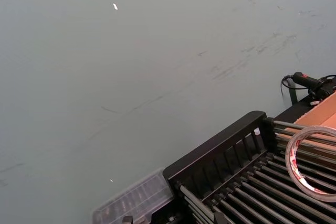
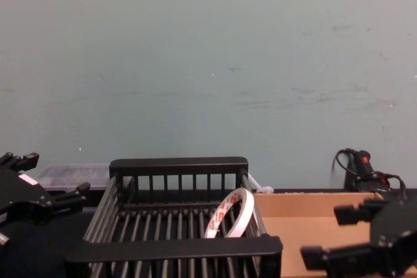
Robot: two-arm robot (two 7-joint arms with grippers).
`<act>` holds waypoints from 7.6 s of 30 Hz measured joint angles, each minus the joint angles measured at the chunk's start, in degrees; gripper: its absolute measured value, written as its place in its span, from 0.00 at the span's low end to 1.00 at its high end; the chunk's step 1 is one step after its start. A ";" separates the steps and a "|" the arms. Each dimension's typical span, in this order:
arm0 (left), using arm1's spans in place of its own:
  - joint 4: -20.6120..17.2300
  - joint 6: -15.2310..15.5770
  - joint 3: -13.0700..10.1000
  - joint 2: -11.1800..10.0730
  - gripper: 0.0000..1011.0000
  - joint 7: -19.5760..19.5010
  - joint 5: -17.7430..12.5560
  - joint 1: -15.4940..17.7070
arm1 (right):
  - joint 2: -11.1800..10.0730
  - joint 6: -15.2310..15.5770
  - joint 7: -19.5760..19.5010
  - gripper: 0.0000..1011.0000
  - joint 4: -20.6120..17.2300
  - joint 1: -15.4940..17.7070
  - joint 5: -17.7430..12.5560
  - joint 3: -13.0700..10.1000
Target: Pick up the white tape and place it into the black box , Pick up the silver tape and place it into the brown box.
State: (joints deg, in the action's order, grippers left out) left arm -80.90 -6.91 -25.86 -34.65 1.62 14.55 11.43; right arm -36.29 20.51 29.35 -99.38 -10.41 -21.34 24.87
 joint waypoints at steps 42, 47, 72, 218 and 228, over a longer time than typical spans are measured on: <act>0.00 0.00 0.00 0.00 0.99 0.00 0.00 0.00 | 0.87 6.15 1.61 0.99 5.28 -3.41 2.43 9.59; 0.00 0.00 0.00 0.00 0.99 0.00 0.00 0.00 | 1.23 6.34 1.93 0.99 5.97 -3.80 2.76 10.00; 0.00 0.00 0.00 0.00 0.99 0.00 0.00 0.00 | 1.62 6.43 2.34 0.92 6.95 -4.21 3.40 10.45; 0.00 0.00 0.00 0.00 0.99 0.00 0.00 0.00 | 9.39 5.01 -12.54 0.60 16.32 -8.66 2.21 -4.20; 0.00 0.00 0.00 0.00 0.99 0.00 0.00 0.00 | 9.39 5.00 -12.54 0.91 16.32 -8.66 2.21 -4.20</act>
State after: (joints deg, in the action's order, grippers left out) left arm -80.90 -6.91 -25.86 -34.65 1.62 14.55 11.43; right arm -26.90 25.51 16.81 -83.06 -19.07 -19.14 20.67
